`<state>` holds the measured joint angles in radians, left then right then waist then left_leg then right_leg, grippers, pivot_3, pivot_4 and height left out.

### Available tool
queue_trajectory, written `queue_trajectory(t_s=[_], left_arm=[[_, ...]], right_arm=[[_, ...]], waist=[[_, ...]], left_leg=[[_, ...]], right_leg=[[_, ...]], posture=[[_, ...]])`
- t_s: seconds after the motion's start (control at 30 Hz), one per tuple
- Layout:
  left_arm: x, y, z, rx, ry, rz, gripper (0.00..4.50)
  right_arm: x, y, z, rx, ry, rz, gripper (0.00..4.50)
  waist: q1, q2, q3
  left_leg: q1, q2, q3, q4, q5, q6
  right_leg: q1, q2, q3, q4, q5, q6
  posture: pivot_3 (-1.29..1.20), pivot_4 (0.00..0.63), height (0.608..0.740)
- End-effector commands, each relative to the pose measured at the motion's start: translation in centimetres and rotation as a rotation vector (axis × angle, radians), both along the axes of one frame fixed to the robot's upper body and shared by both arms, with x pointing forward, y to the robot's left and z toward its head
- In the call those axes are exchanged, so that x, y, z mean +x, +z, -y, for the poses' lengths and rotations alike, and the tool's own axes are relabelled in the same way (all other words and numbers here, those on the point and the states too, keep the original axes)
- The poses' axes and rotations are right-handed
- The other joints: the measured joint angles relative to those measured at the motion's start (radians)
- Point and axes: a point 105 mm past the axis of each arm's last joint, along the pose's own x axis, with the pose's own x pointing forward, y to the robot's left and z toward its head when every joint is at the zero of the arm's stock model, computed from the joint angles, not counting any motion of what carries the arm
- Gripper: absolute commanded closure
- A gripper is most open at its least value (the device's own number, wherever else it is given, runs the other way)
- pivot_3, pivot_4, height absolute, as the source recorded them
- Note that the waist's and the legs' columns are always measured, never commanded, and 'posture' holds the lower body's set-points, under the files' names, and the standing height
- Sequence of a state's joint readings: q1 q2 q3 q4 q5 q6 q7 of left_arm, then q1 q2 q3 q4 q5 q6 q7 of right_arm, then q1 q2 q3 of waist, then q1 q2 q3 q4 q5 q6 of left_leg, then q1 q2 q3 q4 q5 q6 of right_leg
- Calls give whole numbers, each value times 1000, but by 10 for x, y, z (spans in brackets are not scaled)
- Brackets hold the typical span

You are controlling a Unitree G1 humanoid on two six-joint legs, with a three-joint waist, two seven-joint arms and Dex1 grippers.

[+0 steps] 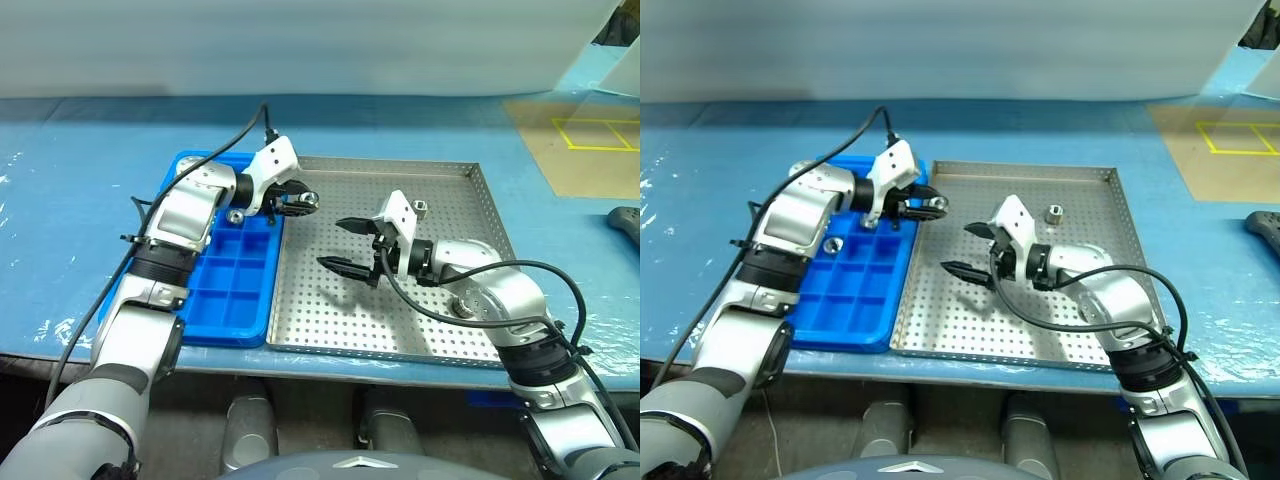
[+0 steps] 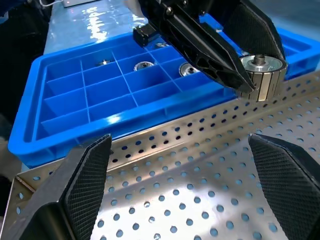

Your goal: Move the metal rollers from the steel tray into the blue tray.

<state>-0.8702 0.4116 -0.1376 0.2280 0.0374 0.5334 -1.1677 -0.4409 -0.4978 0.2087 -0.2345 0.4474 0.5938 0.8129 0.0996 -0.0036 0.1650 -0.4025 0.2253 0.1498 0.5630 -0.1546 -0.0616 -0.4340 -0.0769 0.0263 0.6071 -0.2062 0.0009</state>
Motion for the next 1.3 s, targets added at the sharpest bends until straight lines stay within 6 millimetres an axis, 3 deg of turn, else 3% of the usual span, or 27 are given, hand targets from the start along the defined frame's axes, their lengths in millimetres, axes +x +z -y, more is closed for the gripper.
queue_trajectory(t_s=[0.03,0.47,0.83,1.3], left_arm=[[-12,17,-6,-33,25,45,2747],[-55,17,-44,-8,145,30,2747],[-87,11,-74,31,253,-7,2747],[-123,-2,-108,78,386,-116,2747]], right_arm=[[1,9,-6,11,54,43,0],[10,19,-24,17,217,83,0],[8,22,-37,22,362,94,0],[8,18,-46,19,418,88,0]], waist=[[2,0,0],[12,0,0],[62,1,0],[107,1,0]], left_leg=[[0,0,0,0,0,0],[-3,0,-1,-2,1,-2],[-4,1,-2,-2,1,-2],[-5,2,-3,-1,2,-3]], right_leg=[[0,0,0,0,0,0],[-4,0,-5,1,0,0],[-5,0,-7,1,-1,-2],[-5,1,-9,2,-2,-2]], posture=[[112,150,740],[273,150,740],[398,150,740],[453,150,740]])
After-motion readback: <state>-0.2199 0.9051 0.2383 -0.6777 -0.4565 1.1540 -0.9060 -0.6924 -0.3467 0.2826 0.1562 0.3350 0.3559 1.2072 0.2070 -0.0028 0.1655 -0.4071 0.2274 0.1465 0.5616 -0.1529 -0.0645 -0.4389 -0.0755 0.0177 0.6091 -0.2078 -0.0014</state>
